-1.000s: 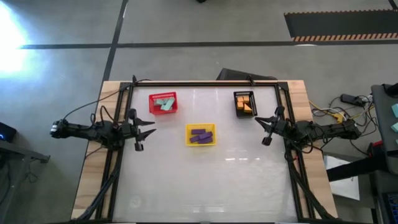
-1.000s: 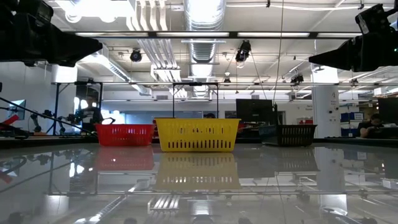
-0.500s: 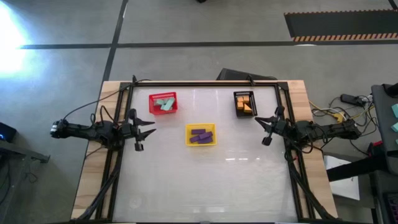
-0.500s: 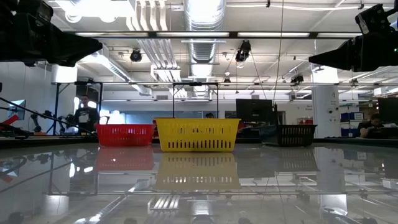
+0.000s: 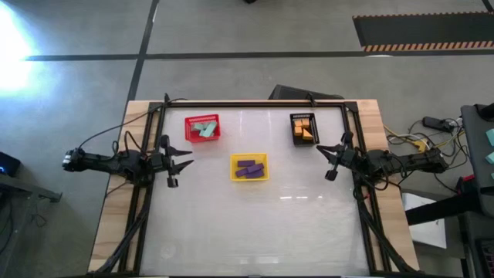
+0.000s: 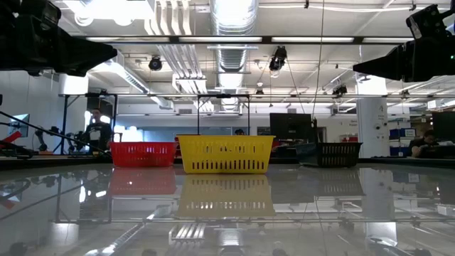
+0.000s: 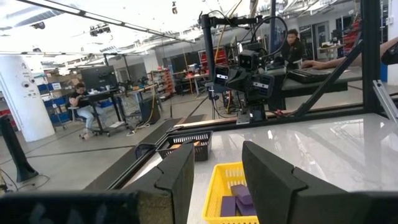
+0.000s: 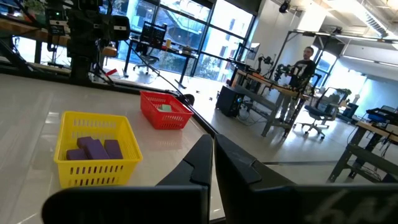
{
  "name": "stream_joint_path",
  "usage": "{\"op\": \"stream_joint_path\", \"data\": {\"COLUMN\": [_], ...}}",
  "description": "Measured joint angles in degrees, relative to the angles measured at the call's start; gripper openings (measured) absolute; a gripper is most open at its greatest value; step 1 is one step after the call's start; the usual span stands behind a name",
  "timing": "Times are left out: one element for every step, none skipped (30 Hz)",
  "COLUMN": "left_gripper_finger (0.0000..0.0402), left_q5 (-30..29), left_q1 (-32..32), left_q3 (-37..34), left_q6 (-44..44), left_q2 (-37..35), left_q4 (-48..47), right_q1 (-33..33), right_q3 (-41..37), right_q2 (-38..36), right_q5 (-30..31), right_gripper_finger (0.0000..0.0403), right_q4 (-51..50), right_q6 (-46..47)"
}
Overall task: Sort & place blocks by color
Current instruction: Return to Home Position
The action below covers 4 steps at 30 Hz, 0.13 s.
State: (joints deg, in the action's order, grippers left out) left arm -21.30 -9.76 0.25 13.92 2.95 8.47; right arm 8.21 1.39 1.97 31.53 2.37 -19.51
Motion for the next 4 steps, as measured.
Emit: {"op": "stream_joint_path", "data": {"left_gripper_finger": [0.0120, 0.0120, 0.0120, 0.0120], "left_q5": [0.0, 0.0, 0.0, 0.0], "left_q1": [0.0, 0.0, 0.0, 0.0], "left_q3": [0.0, 0.0, 0.0, 0.0], "left_q6": [0.0, 0.0, 0.0, 0.0], "left_q2": [-0.1, -0.1, 0.0, 0.0], "left_q4": [0.0, 0.1, 0.0, 0.0], "right_q1": [0.0, 0.0, 0.0, 0.0], "right_q3": [0.0, 0.0, 0.0, 0.0], "right_q2": [0.0, 0.0, 0.0, 0.0], "right_q5": [0.0, 0.0, 0.0, 0.0], "right_gripper_finger": [0.0009, 0.0009, 0.0009, 0.0009], "right_q4": [0.0, 0.0, 0.0, 0.0], "right_q6": [0.0, 0.0, 0.0, 0.0]}}
